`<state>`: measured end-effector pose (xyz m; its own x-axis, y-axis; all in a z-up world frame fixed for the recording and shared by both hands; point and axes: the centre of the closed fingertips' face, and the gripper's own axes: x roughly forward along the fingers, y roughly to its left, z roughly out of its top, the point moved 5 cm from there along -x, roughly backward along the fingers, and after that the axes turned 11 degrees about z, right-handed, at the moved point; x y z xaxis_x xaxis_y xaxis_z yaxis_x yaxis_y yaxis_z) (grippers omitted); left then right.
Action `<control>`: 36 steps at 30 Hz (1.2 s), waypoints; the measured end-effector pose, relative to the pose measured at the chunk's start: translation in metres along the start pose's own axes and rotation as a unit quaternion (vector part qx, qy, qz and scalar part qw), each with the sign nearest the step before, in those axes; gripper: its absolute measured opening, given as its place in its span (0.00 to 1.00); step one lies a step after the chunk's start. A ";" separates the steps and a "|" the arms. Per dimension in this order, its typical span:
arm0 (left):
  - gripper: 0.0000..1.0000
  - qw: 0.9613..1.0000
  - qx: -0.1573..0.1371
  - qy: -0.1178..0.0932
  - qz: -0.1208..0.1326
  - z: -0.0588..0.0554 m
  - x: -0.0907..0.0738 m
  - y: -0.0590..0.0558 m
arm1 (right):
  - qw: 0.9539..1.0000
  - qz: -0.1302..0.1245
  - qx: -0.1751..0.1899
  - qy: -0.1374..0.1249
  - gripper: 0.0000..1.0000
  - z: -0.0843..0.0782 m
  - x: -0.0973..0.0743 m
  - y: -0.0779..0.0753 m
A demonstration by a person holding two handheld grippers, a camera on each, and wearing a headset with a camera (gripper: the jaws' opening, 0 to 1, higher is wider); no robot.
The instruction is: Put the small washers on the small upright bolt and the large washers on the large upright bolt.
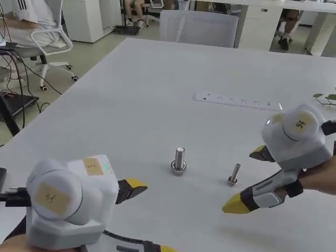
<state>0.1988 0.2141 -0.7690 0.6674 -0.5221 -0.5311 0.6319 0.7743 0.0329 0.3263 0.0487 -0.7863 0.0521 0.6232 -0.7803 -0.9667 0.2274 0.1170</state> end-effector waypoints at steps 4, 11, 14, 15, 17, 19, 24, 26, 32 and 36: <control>0.79 1.000 0.002 -0.005 0.003 0.002 -0.001 0.001 | 1.000 -0.007 0.007 -0.014 0.96 -0.002 -0.006 0.007; 0.79 1.000 0.001 -0.012 0.009 0.004 -0.003 0.004 | 0.999 -0.020 0.022 -0.039 0.96 -0.008 -0.015 0.018; 0.79 1.000 -0.003 -0.016 0.011 0.005 -0.004 0.005 | 0.998 -0.028 0.026 -0.046 0.96 -0.012 -0.019 0.025; 0.79 1.000 -0.003 -0.018 0.012 0.006 -0.005 0.006 | 0.998 -0.030 0.028 -0.050 0.96 -0.012 -0.020 0.027; 0.79 1.000 -0.005 -0.020 0.013 0.006 -0.005 0.006 | 0.997 -0.032 0.035 -0.065 0.96 -0.012 -0.024 0.032; 0.79 1.000 -0.006 -0.023 0.015 0.007 -0.006 0.007 | 0.995 -0.037 0.042 -0.078 0.96 -0.013 -0.028 0.036; 0.79 0.999 -0.011 -0.031 0.021 0.010 -0.009 0.008 | 0.993 -0.048 0.049 -0.098 0.96 -0.015 -0.039 0.047; 0.80 0.999 -0.015 -0.036 0.023 0.012 -0.010 0.009 | 0.991 -0.053 0.052 -0.111 0.96 -0.014 -0.042 0.051; 0.80 0.998 -0.019 -0.043 0.033 0.014 -0.013 0.012 | 0.988 -0.069 0.057 -0.129 0.95 -0.020 -0.046 0.068; 0.80 0.998 -0.020 -0.048 0.040 0.016 -0.015 0.014 | 0.984 -0.082 0.061 -0.146 0.96 -0.024 -0.046 0.077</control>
<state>0.2038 0.2267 -0.7473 0.7515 -0.4876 -0.4444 0.5595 0.8280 0.0376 0.2431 0.0201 -0.7562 0.2911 0.7551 -0.5874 -0.9032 0.4194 0.0914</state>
